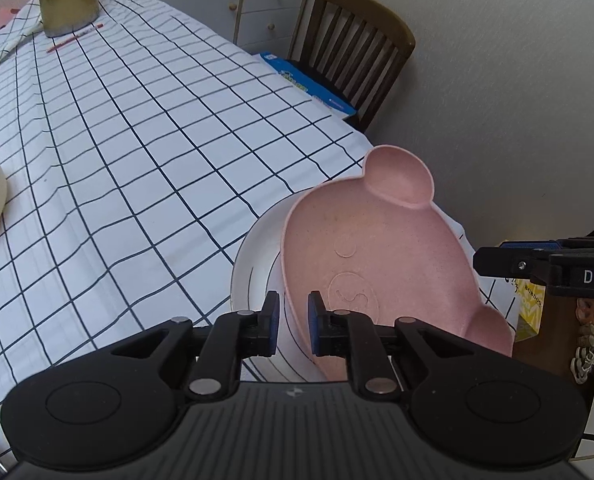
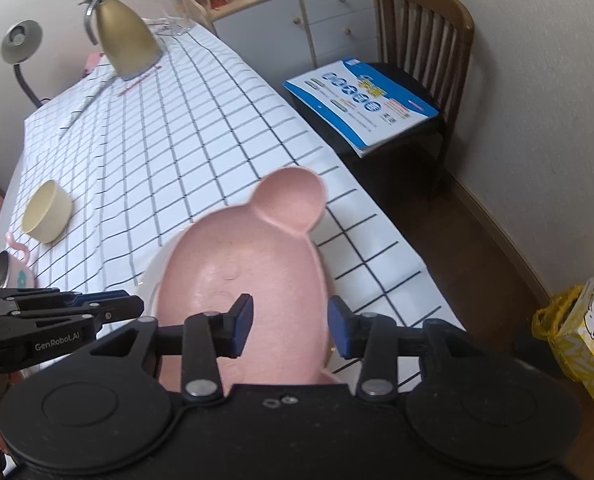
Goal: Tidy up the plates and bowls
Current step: 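Lower the pink plate onto the white plates and open both grippers, then move both grippers to the rim of the large stainless steel bowl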
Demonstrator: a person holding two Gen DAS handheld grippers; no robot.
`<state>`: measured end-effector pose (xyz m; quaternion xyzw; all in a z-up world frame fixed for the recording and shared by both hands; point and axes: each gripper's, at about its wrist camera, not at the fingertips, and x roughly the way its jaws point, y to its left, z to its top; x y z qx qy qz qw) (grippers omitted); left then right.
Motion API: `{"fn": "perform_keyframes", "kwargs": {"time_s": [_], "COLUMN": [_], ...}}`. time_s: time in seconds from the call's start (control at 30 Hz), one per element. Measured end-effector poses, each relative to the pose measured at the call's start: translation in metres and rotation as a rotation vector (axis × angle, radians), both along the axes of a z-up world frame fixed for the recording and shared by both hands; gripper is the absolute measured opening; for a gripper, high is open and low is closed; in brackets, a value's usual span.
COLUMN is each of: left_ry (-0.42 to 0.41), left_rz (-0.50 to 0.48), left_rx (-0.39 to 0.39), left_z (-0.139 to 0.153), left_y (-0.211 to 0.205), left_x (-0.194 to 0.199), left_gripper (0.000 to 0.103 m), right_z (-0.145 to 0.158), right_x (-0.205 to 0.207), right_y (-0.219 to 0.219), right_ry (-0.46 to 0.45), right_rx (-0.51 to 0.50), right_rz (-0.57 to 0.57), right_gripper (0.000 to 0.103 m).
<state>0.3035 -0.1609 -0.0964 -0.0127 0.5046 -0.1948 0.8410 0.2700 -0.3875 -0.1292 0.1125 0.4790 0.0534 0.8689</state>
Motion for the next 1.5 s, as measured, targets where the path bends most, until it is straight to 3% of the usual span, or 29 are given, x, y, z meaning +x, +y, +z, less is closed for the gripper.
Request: {"fn": "perform_keyframes", "kwargs": {"time_s": [0.1,0.27,0.53,0.6,0.73,0.8,0.83,1.1,1.5], "left_ry": [-0.023,-0.082,-0.152,-0.169,-0.214,-0.229,-0.234,-0.258,-0.217], "left_rz": [0.008,0.027,0.06,0.076,0.117,0.139,0.152,0.271,0.493], "left_rx": [-0.012,-0.024,-0.034,-0.037,-0.023,-0.013,-0.007,0.013,0.084], "left_z": [0.008,0.024,0.046,0.051,0.058,0.061,0.062,0.065,0.044], "left_y": [0.009,0.025,0.057,0.067,0.089,0.101,0.107,0.166,0.264], "left_x": [-0.008,-0.027,-0.057,-0.065,-0.082,-0.09,-0.094,-0.126,-0.166], "left_gripper": [0.023,0.054,0.056,0.06,0.077,0.077,0.077,0.077,0.077], "right_z": [0.006,0.018,0.04,0.045,0.052,0.055,0.057,0.057,0.026], "right_x": [-0.006,-0.018,-0.04,-0.045,-0.054,-0.059,-0.061,-0.076,-0.077], "right_y": [0.009,0.027,0.065,0.076,0.099,0.111,0.118,0.174,0.25], "right_ry": [-0.016,-0.053,-0.159,-0.189,-0.245,-0.272,-0.287,-0.324,-0.245], "right_rx": [0.004,-0.001,-0.018,-0.029,-0.04,-0.051,-0.056,-0.058,-0.011], "right_rz": [0.012,0.044,0.119,0.144,0.199,0.222,0.232,0.356,0.459], "right_gripper": [0.046,0.049,0.07,0.079,0.089,0.1,0.101,0.102,0.102]}}
